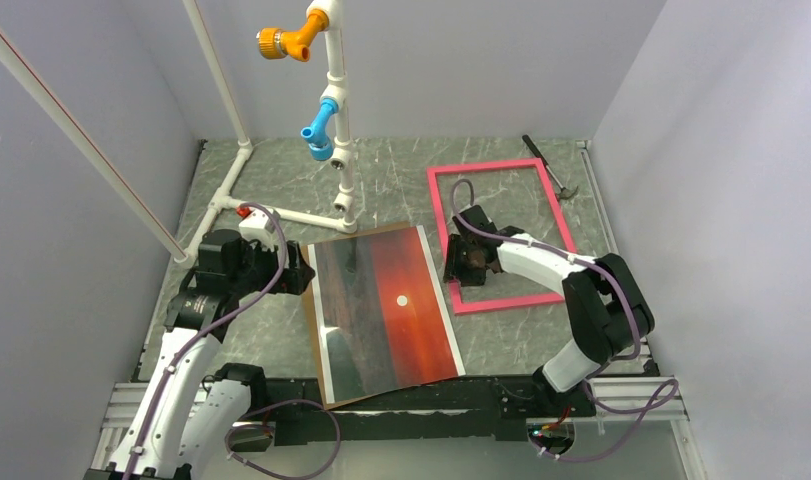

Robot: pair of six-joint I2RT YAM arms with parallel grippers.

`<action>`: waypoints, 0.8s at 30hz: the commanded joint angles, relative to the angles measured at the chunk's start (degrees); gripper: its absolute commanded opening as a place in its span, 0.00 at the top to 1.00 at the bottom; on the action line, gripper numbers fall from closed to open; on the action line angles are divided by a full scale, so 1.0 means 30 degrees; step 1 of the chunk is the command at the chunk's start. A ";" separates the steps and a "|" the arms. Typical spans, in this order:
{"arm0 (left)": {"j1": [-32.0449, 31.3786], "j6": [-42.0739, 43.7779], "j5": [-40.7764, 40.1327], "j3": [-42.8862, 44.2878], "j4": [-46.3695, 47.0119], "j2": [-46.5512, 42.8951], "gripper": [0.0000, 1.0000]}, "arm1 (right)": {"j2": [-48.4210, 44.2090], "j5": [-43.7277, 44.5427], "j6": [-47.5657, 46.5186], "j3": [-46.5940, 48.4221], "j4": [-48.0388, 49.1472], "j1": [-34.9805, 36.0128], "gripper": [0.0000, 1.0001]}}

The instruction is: Put the photo into the frame

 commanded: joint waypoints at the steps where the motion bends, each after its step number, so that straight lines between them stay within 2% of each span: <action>1: -0.0220 -0.0011 -0.0300 0.0245 0.0059 -0.0227 0.01 | -0.0001 0.0490 -0.0654 0.1274 0.0574 0.0016 0.42; 3: -0.0281 0.0022 -0.0316 0.0245 0.0045 -0.0182 0.01 | 0.0251 0.1071 -0.1130 0.1845 0.0246 -0.0009 0.36; 7: -0.0473 -0.0003 -0.0451 0.0260 -0.0022 -0.0181 0.01 | 0.1574 0.2048 -0.1991 0.3574 -0.0549 -0.0015 0.36; 13: -0.0926 -0.0085 -0.0948 0.0274 -0.0091 -0.0367 0.01 | 0.4285 0.2751 -0.2753 0.6420 -0.1304 -0.0011 0.41; 16: -0.1143 -0.0117 -0.1170 0.0274 -0.0131 -0.0463 0.01 | 0.5479 0.2876 -0.2948 0.7592 -0.1579 -0.0012 0.47; 24: -0.1365 -0.0172 -0.1459 0.0303 -0.0183 -0.0513 0.01 | 0.7311 0.2708 -0.3432 0.8886 -0.1522 -0.0109 0.55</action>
